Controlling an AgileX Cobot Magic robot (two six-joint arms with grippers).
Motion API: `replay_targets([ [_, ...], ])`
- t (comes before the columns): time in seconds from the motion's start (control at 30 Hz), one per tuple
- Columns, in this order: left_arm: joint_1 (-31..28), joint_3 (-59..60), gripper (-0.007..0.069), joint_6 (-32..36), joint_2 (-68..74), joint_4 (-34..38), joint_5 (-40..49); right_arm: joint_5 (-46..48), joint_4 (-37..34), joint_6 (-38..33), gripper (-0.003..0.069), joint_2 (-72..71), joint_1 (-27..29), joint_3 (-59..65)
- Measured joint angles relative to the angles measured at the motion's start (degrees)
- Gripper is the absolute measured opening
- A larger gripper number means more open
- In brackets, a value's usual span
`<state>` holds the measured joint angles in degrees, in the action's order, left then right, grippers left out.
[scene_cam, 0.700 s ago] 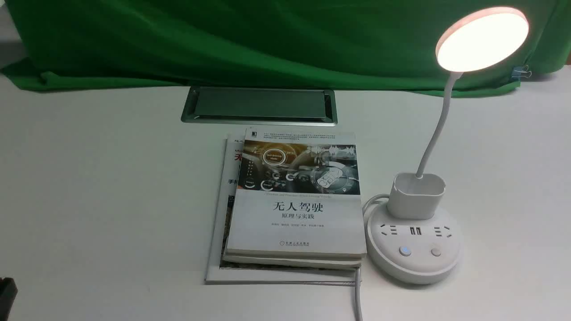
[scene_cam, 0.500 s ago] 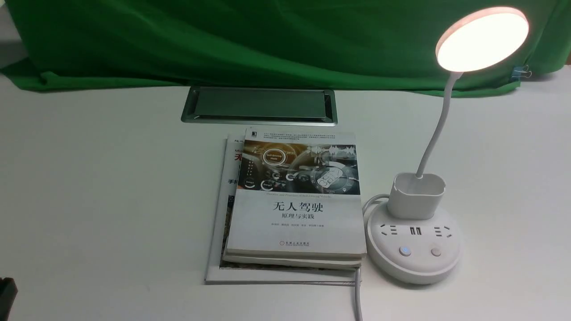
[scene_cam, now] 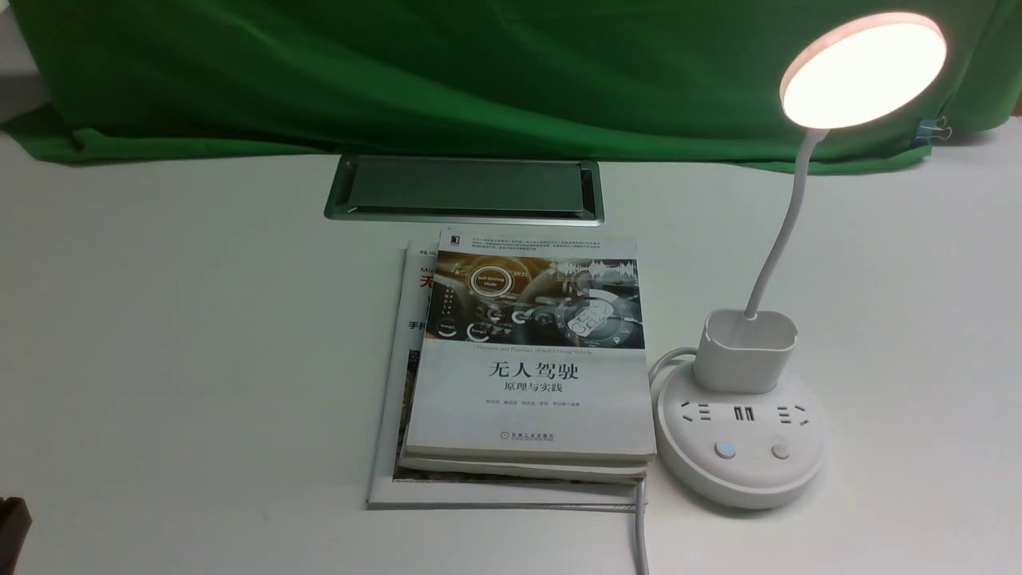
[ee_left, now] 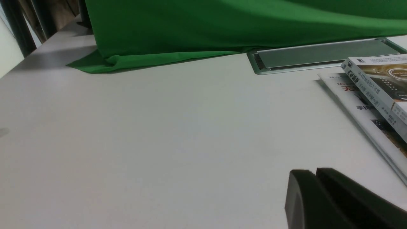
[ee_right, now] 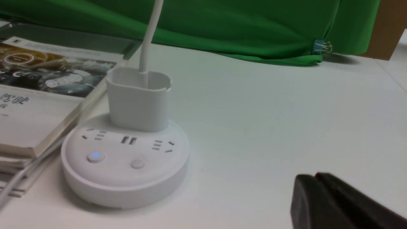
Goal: Turn off the desk lamp on the white desktop by hand.
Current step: 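Press the power button on the lamp base to turn the lamp off with the right gripper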
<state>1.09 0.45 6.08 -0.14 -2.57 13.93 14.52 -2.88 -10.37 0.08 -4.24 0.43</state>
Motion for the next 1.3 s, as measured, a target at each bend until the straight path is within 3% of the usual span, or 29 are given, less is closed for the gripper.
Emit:
replay_targets([
  [0.23, 0.0, 0.0, 0.002, 0.1, 0.0, 0.0, 0.0, -1.5, -0.4, 1.5, 0.0056, 0.0, 0.0, 0.0],
  [0.33, 0.0, 0.0, 0.002, 0.1, 0.0, 0.0, 0.0, -3.9, -2.5, 9.2, 0.0056, 0.0, 0.0, 0.0],
  [0.53, 0.0, 0.0, 0.002, 0.1, 0.0, 0.0, 0.0, -14.5, -4.7, 31.9, 0.0056, 0.0, 0.0, 0.0],
  [0.73, 0.0, 0.0, 0.002, 0.1, 0.0, 0.0, 0.0, -19.8, -4.8, 35.6, 0.0056, 0.0, -0.2, 0.0],
  [0.83, 0.0, 0.0, 0.002, 0.1, 0.0, 0.0, 0.0, -12.7, -4.9, 33.7, 0.0056, 2.7, -1.7, -3.4],
  [0.97, 0.0, 0.0, 0.002, 0.1, 0.0, 0.0, 0.0, 0.6, -5.0, 25.3, 0.0056, 12.6, -4.5, -14.7],
  [1.0, 0.0, 0.0, 0.002, 0.1, 0.0, 0.0, 0.0, 7.7, -5.0, 20.2, 0.0054, 19.0, -6.1, -20.8],
  [1.1, 0.0, 0.0, 0.002, 0.1, 0.0, 0.0, 0.0, 20.3, -4.9, 14.6, 0.0052, 31.3, -7.6, -30.8],
  [1.3, 0.0, 0.0, 0.002, 0.1, 0.0, 0.0, 0.0, 33.6, -4.8, 8.4, 0.0048, 53.9, -8.0, -42.3],
])
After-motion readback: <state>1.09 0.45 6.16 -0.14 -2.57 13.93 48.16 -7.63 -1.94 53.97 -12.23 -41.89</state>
